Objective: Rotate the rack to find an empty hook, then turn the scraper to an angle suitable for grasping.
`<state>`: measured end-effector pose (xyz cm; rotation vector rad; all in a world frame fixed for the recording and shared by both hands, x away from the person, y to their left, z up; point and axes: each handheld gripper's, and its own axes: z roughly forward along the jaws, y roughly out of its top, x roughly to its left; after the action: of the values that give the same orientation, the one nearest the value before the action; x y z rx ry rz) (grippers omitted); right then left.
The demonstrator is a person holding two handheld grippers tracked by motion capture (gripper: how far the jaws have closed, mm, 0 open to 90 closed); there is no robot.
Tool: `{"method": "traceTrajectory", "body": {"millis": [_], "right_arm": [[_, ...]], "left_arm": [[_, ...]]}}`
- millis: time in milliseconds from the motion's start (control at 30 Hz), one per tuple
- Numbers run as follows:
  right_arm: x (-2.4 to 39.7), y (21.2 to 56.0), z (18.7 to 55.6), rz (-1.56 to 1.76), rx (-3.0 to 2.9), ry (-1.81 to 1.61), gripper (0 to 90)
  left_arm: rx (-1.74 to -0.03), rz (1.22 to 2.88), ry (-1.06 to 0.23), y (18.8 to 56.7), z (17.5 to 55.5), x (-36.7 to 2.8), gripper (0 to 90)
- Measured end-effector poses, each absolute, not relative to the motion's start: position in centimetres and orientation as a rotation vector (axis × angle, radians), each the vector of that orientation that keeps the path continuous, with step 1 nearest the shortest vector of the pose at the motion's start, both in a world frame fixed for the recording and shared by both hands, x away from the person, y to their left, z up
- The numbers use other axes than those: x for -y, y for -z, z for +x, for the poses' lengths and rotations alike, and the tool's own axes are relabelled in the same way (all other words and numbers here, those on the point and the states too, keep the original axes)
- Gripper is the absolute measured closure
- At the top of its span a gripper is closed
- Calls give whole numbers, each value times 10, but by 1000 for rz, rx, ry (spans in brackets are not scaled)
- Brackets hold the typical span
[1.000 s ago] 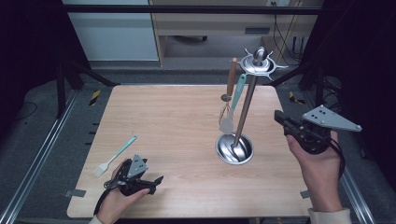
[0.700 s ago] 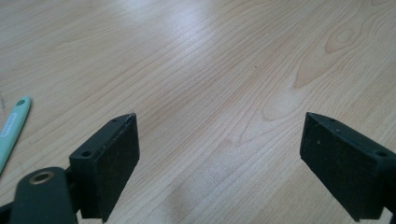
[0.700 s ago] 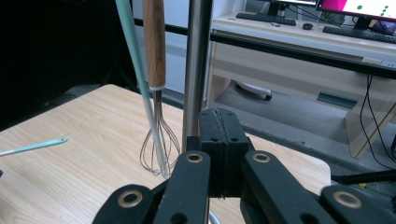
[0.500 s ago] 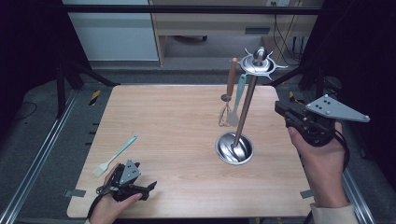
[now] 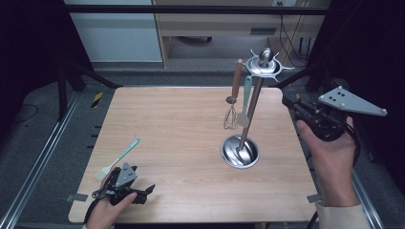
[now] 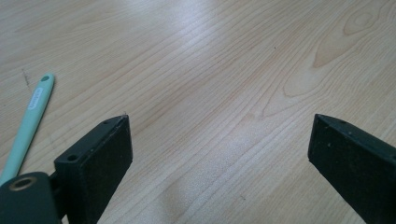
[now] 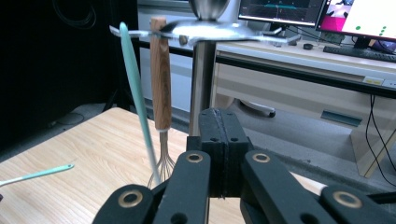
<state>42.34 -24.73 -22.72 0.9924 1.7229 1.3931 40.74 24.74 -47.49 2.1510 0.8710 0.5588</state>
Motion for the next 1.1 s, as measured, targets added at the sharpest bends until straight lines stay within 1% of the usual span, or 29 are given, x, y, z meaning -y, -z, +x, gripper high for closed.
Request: {"method": "traceTrajectory", "body": {"millis": [500,1100], "right_arm": [[241,208,435,976,-1725,-1402,900],[238,204,442,964,-1724,-1449,900]], "left_arm": [[-883,2137,-567,475,408,-250,62],[-876,2153,-557,476,407,-246,62]]}}
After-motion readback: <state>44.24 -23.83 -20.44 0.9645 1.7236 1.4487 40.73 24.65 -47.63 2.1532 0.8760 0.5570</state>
